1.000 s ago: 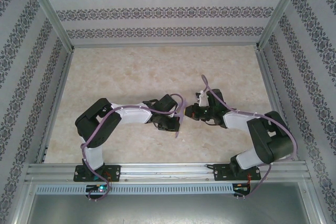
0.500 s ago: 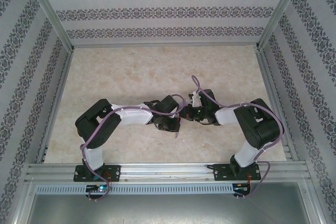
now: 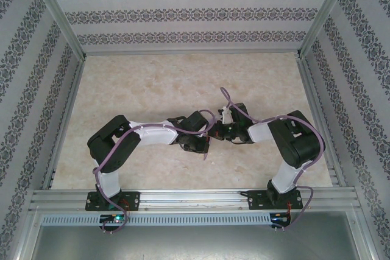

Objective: Fold a paper plane with a square sheet of paper (fold left side to right side)

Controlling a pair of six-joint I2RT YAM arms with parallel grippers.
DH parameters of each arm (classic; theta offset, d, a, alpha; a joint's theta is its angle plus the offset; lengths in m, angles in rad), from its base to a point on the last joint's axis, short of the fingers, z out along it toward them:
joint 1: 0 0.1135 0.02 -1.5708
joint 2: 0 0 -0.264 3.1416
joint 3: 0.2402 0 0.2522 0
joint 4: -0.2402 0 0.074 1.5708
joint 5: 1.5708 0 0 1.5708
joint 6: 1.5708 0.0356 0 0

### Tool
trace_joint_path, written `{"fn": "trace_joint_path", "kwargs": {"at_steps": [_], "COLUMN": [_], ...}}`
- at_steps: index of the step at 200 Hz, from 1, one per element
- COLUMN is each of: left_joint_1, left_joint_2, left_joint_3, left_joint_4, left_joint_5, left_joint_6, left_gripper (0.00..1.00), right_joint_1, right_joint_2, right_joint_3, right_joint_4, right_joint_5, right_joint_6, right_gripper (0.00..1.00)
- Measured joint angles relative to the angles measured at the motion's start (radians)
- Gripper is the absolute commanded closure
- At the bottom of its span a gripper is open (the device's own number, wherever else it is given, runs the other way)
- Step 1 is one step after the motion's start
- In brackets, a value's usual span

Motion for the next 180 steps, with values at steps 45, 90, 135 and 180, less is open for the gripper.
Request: {"fn": "trace_joint_path", "kwargs": {"at_steps": [45,90,135,180], "left_joint_1": [0.0,0.0,0.0,0.0], "left_joint_2": [0.0,0.001,0.001,0.001], "left_joint_3": [0.0,0.0,0.0,0.0], "left_joint_4": [0.0,-0.001,-0.002,-0.002], "left_joint_5": [0.0,0.0,0.0,0.0], "left_joint_6": [0.0,0.0,0.0,0.0], "left_gripper": [1.0,1.0,1.0,1.0], "right_joint_1": [-0.049,-0.108,-0.147,-0.179], "right_joint_2": [0.023,0.055,0.097,0.123], "right_joint_3": [0.039,0.102,0.185,0.263], "right_joint_4": [-0.027,-0.079,-0.16,-0.242], "right_joint_5": [-0.011,-0.002,-0.001,0.024], "right_joint_6": [-0.033,-0.072,-0.113,-0.158], "right_gripper": [1.0,1.0,1.0,1.0]}}
